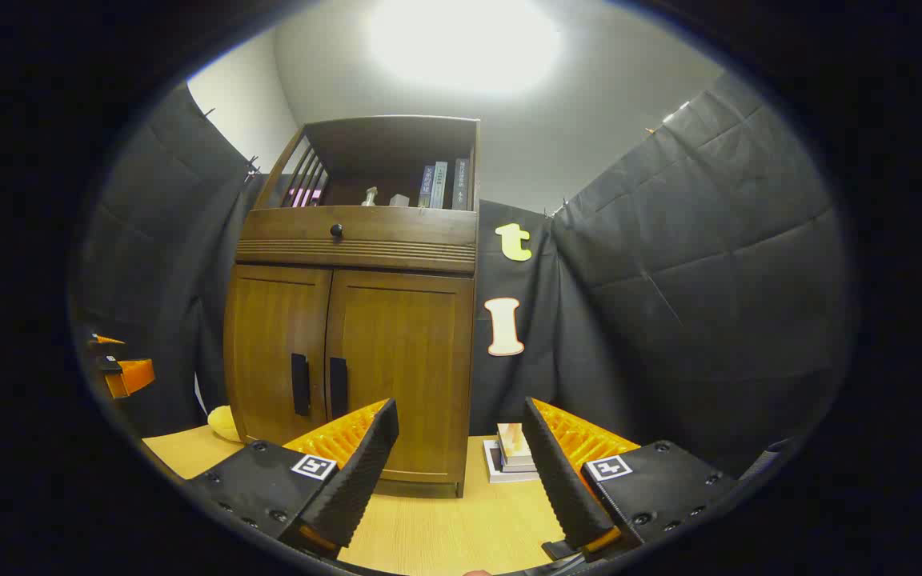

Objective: Open the right door of the double-door shoe cabinet with the right hand, and open the left door with the left hand.

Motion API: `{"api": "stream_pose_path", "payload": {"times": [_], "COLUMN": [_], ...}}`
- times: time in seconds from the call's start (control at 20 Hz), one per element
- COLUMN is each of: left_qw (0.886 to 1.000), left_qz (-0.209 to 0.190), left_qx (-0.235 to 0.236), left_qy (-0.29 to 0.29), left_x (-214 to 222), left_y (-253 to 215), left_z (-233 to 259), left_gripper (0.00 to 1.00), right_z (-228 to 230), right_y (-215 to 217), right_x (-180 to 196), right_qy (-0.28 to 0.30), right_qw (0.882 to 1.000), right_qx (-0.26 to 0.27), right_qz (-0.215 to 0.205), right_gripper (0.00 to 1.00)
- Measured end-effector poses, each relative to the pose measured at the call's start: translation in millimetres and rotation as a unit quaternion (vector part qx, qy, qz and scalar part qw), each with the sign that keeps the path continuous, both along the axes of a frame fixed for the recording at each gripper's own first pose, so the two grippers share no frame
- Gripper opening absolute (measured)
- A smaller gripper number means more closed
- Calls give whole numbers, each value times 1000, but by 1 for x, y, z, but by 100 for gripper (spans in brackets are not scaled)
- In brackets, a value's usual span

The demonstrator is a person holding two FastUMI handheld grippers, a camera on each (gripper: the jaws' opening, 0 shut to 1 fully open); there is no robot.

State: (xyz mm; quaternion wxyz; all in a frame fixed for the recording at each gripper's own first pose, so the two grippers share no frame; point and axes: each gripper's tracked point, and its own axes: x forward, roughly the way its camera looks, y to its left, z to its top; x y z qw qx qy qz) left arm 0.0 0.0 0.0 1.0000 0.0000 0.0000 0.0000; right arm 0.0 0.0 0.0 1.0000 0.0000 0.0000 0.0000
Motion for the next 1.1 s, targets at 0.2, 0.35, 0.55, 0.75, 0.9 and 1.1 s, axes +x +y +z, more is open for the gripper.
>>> {"api": "stream_pose_path", "payload": {"times": [0.2, 0.35, 0.55, 0.75, 0.9, 1.1], "left_qw": [1000, 1000, 1000, 1000, 1000, 1000], "left_qz": [-3, -4, -3, -7, -16, -29], "left_qx": [3, 7, 8, 9, 8, 8], "left_qy": [-3, -4, -4, -3, -2, -3], "left_x": [-11, -10, -12, -11, -7, 11], "left_y": [-6, -12, -16, -21, -27, -39], "left_z": [2, 6, 8, 9, 11, 13], "left_gripper": [94, 94, 94, 94, 94, 94], "right_z": [-3, -5, -4, -6, -5, -6], "right_y": [-1, -1, 1, 1, 1, 1], "right_x": [1, 2, -1, -2, -3, -4], "right_qy": [4, 12, 9, 11, 13, 15], "right_qw": [1000, 1000, 1000, 999, 999, 1000], "right_qx": [5, 11, 13, 16, 14, 11], "right_qz": [6, 15, 22, 26, 26, 18], "right_gripper": [97, 98, 97, 97, 96, 96]}}
